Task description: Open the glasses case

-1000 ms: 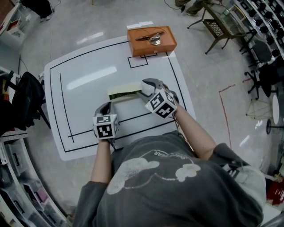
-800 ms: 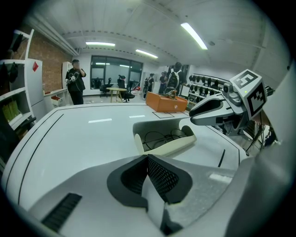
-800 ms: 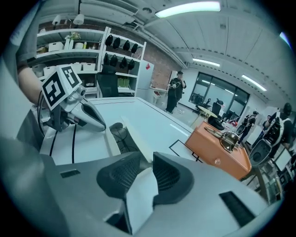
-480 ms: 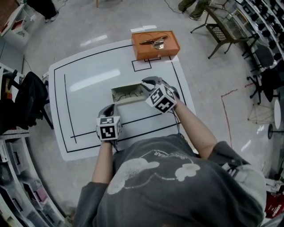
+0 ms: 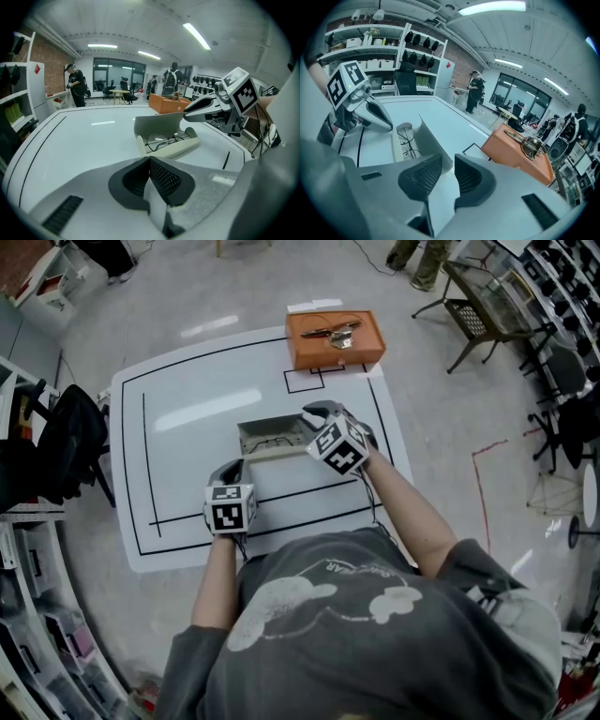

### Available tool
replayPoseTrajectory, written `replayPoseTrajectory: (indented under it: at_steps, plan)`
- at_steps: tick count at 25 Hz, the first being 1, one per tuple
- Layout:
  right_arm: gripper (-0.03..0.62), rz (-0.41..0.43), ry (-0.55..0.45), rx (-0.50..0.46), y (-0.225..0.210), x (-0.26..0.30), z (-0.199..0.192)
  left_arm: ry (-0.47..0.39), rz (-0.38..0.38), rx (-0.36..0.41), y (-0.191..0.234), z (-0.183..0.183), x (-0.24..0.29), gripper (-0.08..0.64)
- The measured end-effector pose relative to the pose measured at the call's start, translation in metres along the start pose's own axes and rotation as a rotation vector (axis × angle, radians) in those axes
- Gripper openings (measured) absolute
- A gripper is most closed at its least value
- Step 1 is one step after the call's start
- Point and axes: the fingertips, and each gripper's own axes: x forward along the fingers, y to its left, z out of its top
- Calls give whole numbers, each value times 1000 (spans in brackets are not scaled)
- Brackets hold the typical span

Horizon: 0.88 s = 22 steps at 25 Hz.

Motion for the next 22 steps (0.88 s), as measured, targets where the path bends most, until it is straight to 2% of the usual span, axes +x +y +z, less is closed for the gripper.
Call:
replayPoseTrajectory:
  at_steps: [3, 12, 22]
  plan:
    - [94, 14, -13, -1, 2, -5, -1, -13, 27, -15, 4, 1, -4, 2]
    - [92, 41, -96, -27, -4, -37, -8, -70, 133, -94, -10, 5, -34, 2]
    - [19, 139, -200, -52, 7, -92, -33, -159, 249, -170, -64, 2, -74, 2]
